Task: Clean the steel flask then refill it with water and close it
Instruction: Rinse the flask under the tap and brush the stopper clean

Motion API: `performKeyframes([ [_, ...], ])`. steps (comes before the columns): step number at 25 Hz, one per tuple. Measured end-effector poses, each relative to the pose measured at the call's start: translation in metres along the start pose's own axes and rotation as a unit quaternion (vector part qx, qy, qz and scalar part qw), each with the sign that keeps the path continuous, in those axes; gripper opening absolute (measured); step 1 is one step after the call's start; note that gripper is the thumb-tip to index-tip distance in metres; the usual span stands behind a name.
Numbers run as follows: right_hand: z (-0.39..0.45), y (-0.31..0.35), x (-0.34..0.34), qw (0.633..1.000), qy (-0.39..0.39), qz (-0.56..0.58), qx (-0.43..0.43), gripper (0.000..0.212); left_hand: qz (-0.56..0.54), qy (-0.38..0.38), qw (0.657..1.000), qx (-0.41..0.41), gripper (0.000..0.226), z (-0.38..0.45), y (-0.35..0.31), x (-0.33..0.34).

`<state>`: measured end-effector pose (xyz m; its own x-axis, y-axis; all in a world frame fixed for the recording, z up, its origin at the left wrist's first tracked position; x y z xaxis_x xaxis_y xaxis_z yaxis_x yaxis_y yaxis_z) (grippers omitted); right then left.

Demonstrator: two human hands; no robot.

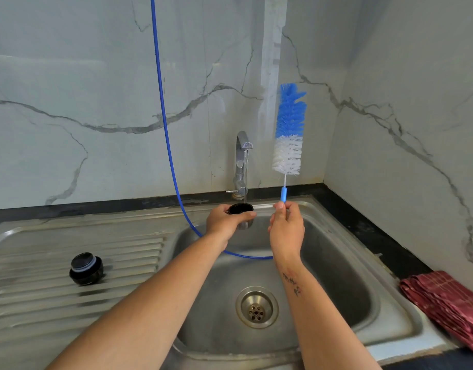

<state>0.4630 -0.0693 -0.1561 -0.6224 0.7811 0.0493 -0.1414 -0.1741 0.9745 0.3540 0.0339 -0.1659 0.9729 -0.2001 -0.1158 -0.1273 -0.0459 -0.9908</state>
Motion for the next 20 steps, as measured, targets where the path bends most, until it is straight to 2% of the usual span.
performKeyframes([
  [4,0.001,0.0,0.0,1.0,-0.002,0.007,0.006,0.014,0.104,0.009,0.991,0.082,0.058,-0.005,-0.001,-0.008],
  [7,0.0,0.001,-0.001,1.0,-0.008,-0.002,0.003,0.014,0.244,-0.002,0.948,0.205,0.063,-0.007,-0.003,-0.023],
  [9,-0.001,0.004,-0.002,1.0,-0.008,-0.004,0.001,0.014,0.356,0.01,0.88,0.315,0.063,-0.009,-0.004,-0.035],
  [12,-0.003,0.006,-0.003,1.0,-0.009,-0.007,-0.002,0.015,0.492,0.021,0.723,0.484,0.064,-0.012,-0.011,-0.049],
  [14,-0.004,0.007,-0.003,1.0,-0.011,-0.009,-0.003,0.015,0.527,0.005,0.638,0.562,0.068,-0.014,-0.022,-0.053],
  [16,-0.005,0.009,-0.003,1.0,-0.018,-0.011,-0.004,0.014,0.54,-0.015,0.593,0.598,0.07,-0.016,-0.033,-0.054],
  [20,-0.006,0.01,-0.004,1.0,-0.02,-0.012,-0.001,0.013,0.552,-0.01,0.578,0.601,0.074,-0.019,-0.025,-0.057],
])
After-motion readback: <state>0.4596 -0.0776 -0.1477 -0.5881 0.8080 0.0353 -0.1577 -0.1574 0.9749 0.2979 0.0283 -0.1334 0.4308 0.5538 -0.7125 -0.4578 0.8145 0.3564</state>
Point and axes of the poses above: each hand's wrist, its own z-axis towards the middle knuckle, its own x-axis out of the palm, y = z × x, the point moved 2 cm from there along z, towards the middle knuckle, and after that the axes turned 1 degree about -x, right-handed, at the moved point
